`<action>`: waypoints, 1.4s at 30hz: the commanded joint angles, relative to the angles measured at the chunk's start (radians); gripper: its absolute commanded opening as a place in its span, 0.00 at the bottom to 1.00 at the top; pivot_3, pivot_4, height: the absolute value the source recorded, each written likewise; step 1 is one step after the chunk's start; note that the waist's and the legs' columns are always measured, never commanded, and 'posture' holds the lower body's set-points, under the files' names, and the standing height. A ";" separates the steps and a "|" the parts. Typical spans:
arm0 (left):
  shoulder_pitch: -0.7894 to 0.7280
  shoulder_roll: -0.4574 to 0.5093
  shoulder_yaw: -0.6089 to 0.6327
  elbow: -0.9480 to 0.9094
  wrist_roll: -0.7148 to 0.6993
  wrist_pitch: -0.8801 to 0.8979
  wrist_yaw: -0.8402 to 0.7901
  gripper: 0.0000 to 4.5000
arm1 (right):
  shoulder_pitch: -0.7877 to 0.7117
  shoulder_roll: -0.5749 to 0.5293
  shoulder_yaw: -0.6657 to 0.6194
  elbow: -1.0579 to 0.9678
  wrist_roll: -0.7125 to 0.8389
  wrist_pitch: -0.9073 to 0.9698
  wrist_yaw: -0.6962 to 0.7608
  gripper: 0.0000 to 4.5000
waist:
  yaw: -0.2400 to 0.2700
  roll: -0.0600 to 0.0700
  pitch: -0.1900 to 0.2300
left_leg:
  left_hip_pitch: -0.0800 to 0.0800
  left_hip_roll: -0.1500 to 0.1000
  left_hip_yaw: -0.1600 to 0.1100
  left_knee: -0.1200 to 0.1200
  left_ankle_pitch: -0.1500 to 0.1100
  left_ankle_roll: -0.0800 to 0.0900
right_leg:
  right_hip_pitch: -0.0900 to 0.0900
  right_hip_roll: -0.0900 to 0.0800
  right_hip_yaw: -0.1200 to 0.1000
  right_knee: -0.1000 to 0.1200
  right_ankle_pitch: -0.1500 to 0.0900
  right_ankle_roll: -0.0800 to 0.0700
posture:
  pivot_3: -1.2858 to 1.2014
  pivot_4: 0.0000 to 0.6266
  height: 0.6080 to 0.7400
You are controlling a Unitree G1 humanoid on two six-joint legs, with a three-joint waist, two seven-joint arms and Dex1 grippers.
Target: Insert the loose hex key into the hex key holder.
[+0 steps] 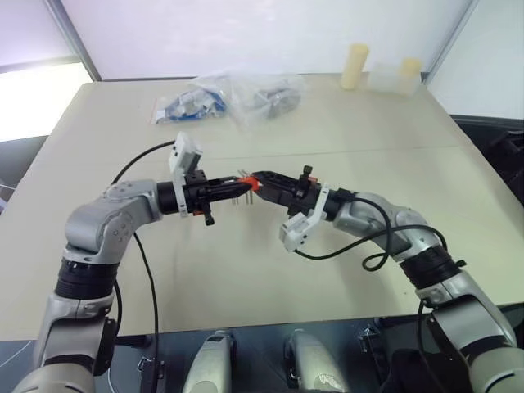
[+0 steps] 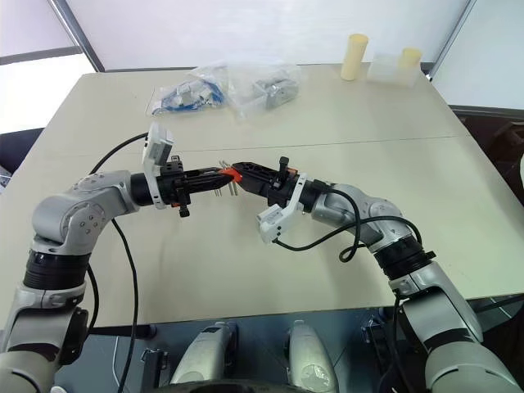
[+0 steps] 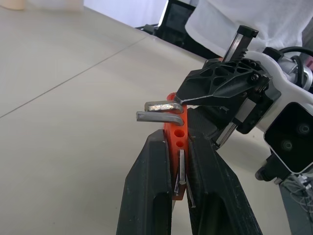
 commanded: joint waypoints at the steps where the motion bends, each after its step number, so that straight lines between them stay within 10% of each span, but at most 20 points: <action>1: 0.005 -0.001 0.028 -0.026 -0.015 -0.009 0.004 0.01 | 0.003 0.001 -0.027 -0.047 0.023 0.006 -0.003 0.23 | 0.000 0.000 0.000 | 0.000 0.000 0.000 0.000 0.000 0.000 | 0.000 0.000 0.000 0.000 0.000 0.000 | 0.52 0.24 1.00; 8: 0.012 -0.002 0.027 -0.030 -0.009 -0.021 0.006 0.01 | 0.005 0.006 -0.029 -0.043 0.040 0.014 0.015 0.23 | 0.000 0.000 0.000 | 0.000 0.000 0.000 0.000 0.000 0.000 | 0.000 0.000 0.000 0.000 0.000 0.000 | 0.52 0.24 1.00; 15: 0.019 0.002 0.027 -0.041 -0.011 -0.021 0.008 0.00 | 0.015 0.008 -0.032 -0.056 0.050 0.037 0.026 0.99 | 0.000 0.000 0.000 | 0.000 0.000 0.000 0.000 0.000 0.000 | 0.000 0.000 0.000 0.000 0.000 0.000 | 0.52 0.24 1.00; 22: 0.017 0.008 0.020 -0.049 0.008 -0.041 0.007 0.00 | 0.058 -0.011 -0.039 -0.065 0.137 0.122 0.147 0.99 | 0.000 0.000 0.000 | 0.000 0.000 0.000 0.000 0.000 0.000 | 0.000 0.000 0.000 0.000 0.000 0.000 | 0.52 0.24 1.00; 34: 0.053 0.111 -0.029 -0.102 0.111 -0.143 -0.073 0.00 | -0.075 -0.169 -0.151 -0.131 0.755 0.968 1.041 0.99 | 0.003 0.000 0.000 | 0.000 0.000 0.000 0.000 -0.001 0.001 | 0.001 0.000 0.000 0.000 0.000 0.000 | 0.52 0.24 1.00; 42: 0.078 0.105 -0.040 -0.128 0.127 -0.166 -0.069 0.00 | -0.253 -0.183 -0.033 0.154 0.732 0.969 1.291 0.99 | 0.000 0.000 0.000 | 0.000 0.000 0.000 0.001 -0.001 0.002 | 0.001 0.000 -0.001 -0.001 0.000 0.000 | 0.52 0.24 1.00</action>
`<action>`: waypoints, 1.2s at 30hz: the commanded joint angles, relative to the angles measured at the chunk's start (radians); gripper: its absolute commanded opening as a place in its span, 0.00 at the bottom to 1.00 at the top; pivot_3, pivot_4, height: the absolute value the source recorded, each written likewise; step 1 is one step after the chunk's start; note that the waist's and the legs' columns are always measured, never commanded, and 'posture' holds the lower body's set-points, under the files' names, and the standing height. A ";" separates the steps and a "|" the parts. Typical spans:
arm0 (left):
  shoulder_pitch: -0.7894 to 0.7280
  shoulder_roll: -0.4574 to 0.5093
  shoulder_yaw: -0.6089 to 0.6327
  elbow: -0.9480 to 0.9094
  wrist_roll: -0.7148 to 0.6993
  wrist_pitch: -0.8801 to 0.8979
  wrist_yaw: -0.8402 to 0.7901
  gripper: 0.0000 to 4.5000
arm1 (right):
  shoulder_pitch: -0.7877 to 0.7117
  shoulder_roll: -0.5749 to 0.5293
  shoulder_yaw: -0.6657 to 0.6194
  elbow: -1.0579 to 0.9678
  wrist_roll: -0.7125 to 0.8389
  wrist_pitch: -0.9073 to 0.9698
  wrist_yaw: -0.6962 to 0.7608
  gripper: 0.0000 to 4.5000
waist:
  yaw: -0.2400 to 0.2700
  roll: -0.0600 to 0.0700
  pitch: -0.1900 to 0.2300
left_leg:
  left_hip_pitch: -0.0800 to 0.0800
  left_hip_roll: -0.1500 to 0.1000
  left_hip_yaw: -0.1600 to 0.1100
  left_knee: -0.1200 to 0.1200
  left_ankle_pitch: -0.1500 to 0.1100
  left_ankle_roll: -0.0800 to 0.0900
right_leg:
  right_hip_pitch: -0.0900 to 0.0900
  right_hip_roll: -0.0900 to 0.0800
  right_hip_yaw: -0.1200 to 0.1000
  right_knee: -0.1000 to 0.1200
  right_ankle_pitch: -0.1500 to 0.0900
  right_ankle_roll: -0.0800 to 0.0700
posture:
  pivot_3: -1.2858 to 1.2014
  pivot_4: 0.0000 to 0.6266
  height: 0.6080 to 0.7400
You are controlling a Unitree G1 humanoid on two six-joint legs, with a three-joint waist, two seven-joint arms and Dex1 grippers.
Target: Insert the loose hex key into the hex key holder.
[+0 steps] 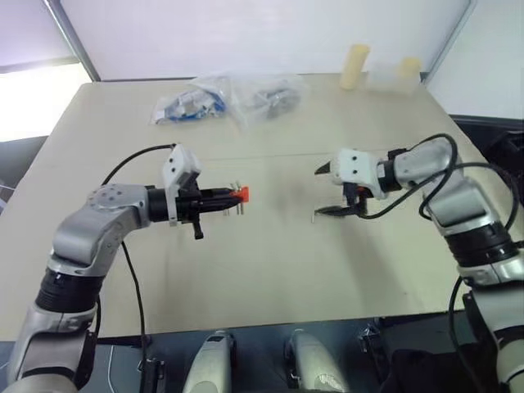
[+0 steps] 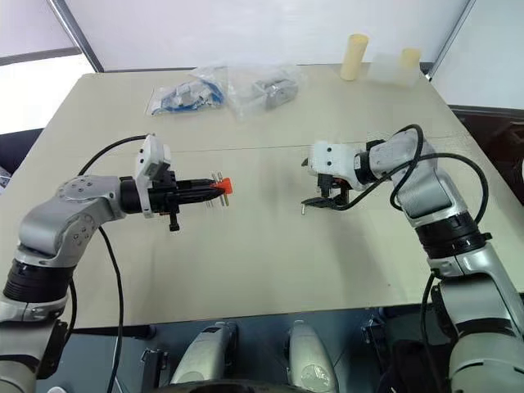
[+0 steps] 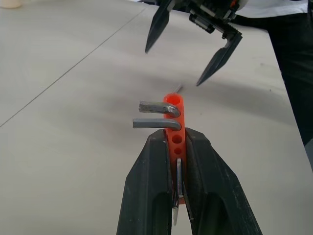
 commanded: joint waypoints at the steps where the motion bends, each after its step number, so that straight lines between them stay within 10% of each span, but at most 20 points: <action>1: 0.005 -0.001 0.007 -0.043 0.005 -0.021 0.005 0.00 | -0.084 0.025 0.031 0.154 -0.036 -0.047 0.047 0.99 | 0.000 0.000 0.000 | 0.000 0.000 0.000 0.000 0.000 0.000 | 0.000 0.000 0.000 0.000 0.000 0.000 | 0.52 0.24 1.00; 14: 0.070 -0.001 0.031 -0.114 0.012 -0.016 0.060 0.00 | -0.260 0.180 0.133 0.740 -0.240 -0.331 -0.041 0.99 | 0.000 0.000 0.000 | 0.000 0.000 0.000 0.000 0.000 0.000 | -0.001 0.000 0.000 0.000 0.000 0.000 | 0.52 0.24 1.00; 17: 0.076 0.000 0.035 -0.121 0.011 -0.015 0.069 0.00 | -0.269 0.198 0.128 0.779 -0.251 -0.346 -0.044 0.82 | 0.000 0.000 0.000 | 0.001 0.000 0.000 0.000 0.000 0.000 | 0.001 0.000 0.000 0.000 0.000 0.000 | 0.52 0.24 1.00; 24: 0.068 0.002 0.036 -0.108 0.014 -0.024 0.074 0.00 | -0.250 0.204 0.129 0.789 -0.267 -0.366 -0.032 0.03 | -0.002 0.000 0.000 | 0.002 0.000 0.000 0.001 0.000 0.000 | 0.001 0.000 0.000 0.001 0.000 0.000 | 0.52 0.24 1.00; 36: 0.031 -0.025 0.016 -0.066 0.034 -0.046 0.075 0.00 | -0.184 0.284 -0.120 0.566 -0.081 -0.394 -0.293 0.01 | -0.004 0.000 0.000 | 0.001 0.000 0.000 0.000 0.000 0.000 | 0.000 0.000 0.000 0.001 0.000 0.000 | 0.52 0.24 1.00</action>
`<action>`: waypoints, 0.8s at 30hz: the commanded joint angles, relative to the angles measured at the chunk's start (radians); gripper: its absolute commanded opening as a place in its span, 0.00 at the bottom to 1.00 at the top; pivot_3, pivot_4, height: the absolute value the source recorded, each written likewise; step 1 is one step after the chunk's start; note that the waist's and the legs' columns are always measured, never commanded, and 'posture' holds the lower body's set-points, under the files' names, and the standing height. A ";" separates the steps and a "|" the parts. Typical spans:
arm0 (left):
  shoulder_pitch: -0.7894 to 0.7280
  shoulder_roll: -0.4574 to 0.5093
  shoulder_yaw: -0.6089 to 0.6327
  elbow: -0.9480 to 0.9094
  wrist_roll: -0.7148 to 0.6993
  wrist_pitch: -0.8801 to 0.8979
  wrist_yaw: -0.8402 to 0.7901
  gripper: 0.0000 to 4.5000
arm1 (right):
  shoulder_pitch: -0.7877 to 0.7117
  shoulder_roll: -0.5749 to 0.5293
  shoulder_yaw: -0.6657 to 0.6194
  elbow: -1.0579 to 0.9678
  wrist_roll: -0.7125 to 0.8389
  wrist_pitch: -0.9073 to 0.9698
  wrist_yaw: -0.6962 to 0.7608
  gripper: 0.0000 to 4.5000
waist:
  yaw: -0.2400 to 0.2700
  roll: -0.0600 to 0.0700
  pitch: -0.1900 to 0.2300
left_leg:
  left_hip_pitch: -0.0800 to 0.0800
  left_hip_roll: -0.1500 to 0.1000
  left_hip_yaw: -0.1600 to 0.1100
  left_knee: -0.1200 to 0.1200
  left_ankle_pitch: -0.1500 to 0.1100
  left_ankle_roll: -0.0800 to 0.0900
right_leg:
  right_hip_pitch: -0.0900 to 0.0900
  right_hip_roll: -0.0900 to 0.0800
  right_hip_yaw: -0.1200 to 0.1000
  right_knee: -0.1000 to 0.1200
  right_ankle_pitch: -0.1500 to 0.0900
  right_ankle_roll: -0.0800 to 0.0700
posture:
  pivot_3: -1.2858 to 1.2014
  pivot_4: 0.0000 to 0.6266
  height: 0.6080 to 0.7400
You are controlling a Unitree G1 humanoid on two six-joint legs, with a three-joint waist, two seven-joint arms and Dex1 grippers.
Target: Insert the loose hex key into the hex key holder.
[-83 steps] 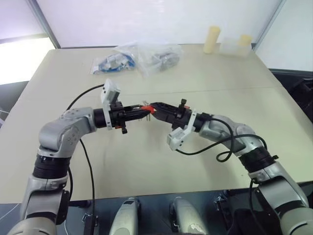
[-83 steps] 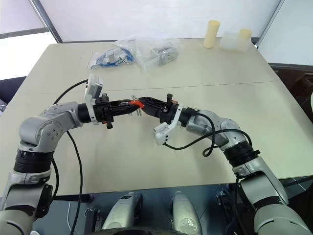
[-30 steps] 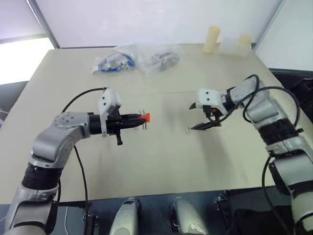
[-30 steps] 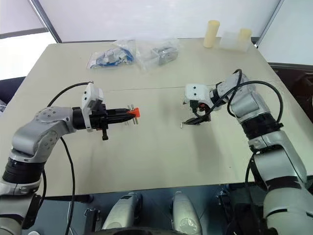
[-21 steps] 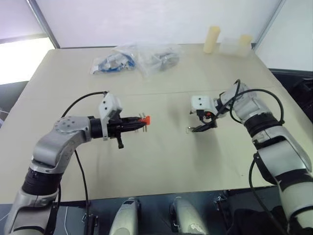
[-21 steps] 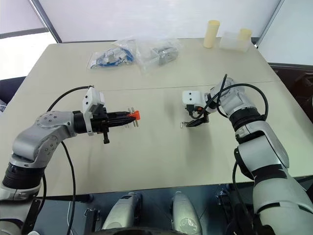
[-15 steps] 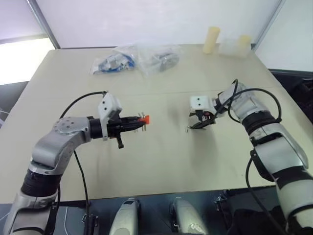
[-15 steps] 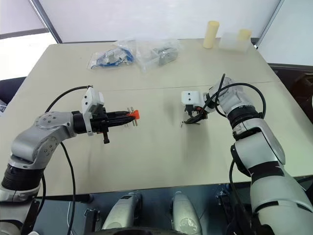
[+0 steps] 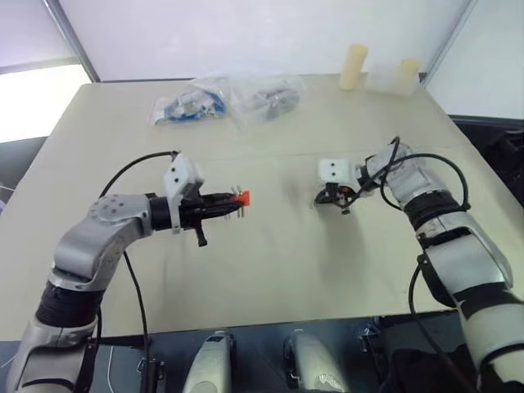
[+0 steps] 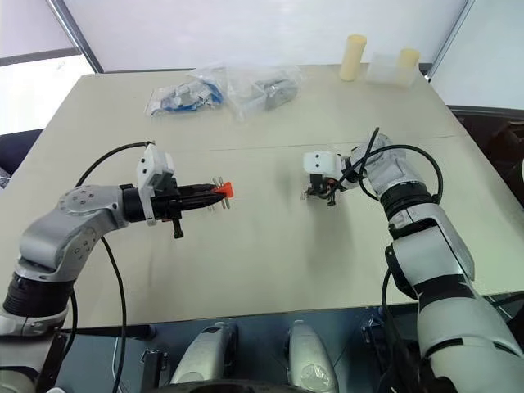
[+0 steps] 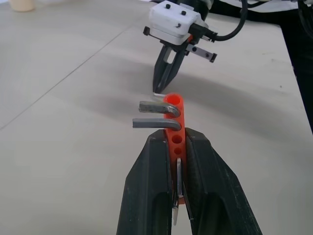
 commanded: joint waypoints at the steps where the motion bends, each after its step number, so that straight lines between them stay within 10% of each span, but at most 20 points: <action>1: -0.031 -0.014 0.005 0.005 0.011 -0.036 0.005 0.00 | 0.034 0.073 -0.169 -0.217 0.156 -0.044 -0.166 0.01 | -0.002 0.000 0.000 | 0.000 0.000 0.000 -0.001 0.000 0.000 | -0.001 0.000 0.001 0.000 0.000 0.000 | 0.52 0.24 1.00; 11: -0.059 -0.036 0.000 0.039 0.021 -0.039 0.003 0.00 | 0.218 0.354 -0.389 -0.843 0.407 0.313 -0.588 0.01 | 0.010 0.000 0.000 | -0.003 0.000 -0.001 -0.001 0.000 0.000 | -0.003 -0.001 0.001 0.001 0.000 0.000 | 0.52 0.24 1.00; 24: -0.152 -0.061 0.015 0.128 0.031 -0.040 0.021 0.00 | 0.388 0.411 -0.249 -1.123 0.503 0.401 -0.577 0.01 | 0.003 0.000 0.000 | -0.003 0.000 -0.001 -0.001 0.000 0.000 | -0.003 0.000 0.000 0.001 0.000 0.000 | 0.52 0.24 1.00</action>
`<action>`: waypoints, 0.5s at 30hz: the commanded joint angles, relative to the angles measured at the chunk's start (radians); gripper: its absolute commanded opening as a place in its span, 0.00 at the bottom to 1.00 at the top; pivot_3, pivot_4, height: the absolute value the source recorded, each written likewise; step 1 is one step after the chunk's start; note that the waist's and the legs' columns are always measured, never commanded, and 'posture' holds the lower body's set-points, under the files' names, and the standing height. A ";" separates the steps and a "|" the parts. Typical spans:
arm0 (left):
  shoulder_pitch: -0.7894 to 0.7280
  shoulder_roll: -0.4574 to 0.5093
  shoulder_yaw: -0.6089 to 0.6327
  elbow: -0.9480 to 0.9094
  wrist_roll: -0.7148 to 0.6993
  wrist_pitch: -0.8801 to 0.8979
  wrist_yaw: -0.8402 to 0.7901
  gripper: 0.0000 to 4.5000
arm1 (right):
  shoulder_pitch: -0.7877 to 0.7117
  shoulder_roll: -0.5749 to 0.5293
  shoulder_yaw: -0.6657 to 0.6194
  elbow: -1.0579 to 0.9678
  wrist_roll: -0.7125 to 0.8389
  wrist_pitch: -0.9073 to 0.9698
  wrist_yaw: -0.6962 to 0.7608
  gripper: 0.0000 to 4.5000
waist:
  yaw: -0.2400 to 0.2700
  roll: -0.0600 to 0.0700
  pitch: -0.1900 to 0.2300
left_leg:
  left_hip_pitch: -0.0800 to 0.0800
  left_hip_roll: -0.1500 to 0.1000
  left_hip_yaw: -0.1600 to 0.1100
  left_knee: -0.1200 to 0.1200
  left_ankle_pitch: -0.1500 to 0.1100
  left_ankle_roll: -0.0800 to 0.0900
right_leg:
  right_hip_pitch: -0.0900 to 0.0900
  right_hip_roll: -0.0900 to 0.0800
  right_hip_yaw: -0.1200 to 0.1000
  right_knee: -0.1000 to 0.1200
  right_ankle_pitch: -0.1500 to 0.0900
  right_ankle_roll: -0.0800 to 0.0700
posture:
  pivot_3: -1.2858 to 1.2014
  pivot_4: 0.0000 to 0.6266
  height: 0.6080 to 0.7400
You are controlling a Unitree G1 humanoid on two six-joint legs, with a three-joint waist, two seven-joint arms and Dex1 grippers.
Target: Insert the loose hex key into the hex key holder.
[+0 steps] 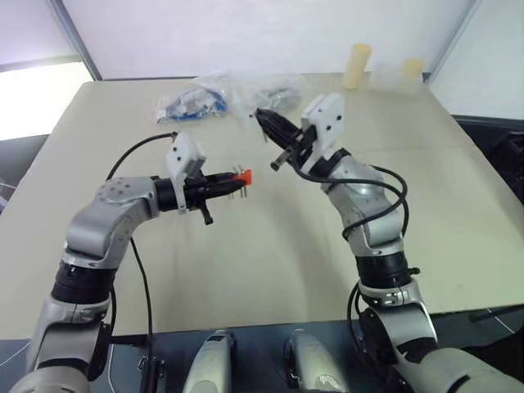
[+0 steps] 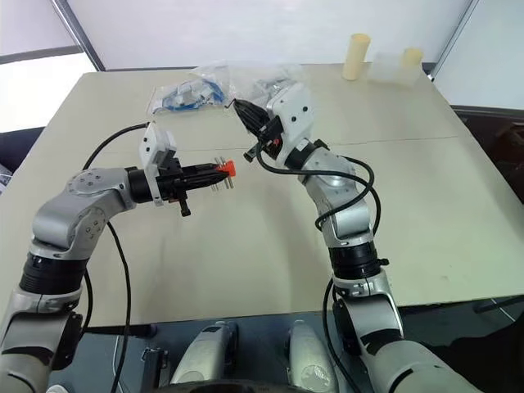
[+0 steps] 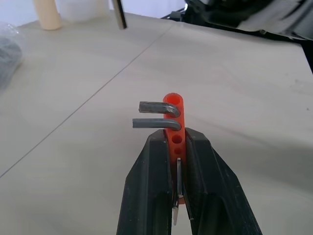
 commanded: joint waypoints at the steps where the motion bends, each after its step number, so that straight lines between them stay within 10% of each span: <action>1: -0.035 -0.004 0.019 -0.003 0.001 -0.021 0.004 0.00 | 0.012 0.004 0.025 -0.090 0.063 0.026 0.033 0.01 | -0.001 0.000 0.000 | 0.000 0.000 0.000 0.000 0.000 0.000 | 0.000 0.000 0.000 0.000 0.000 0.000 | 0.52 0.24 1.00; 15: -0.048 -0.021 0.018 0.000 0.004 -0.023 0.003 0.00 | 0.033 -0.002 0.060 -0.134 0.106 0.072 0.031 0.01 | -0.001 0.000 0.000 | 0.000 0.000 0.000 0.000 0.000 0.000 | 0.000 0.000 0.000 0.000 0.000 0.000 | 0.52 0.24 1.00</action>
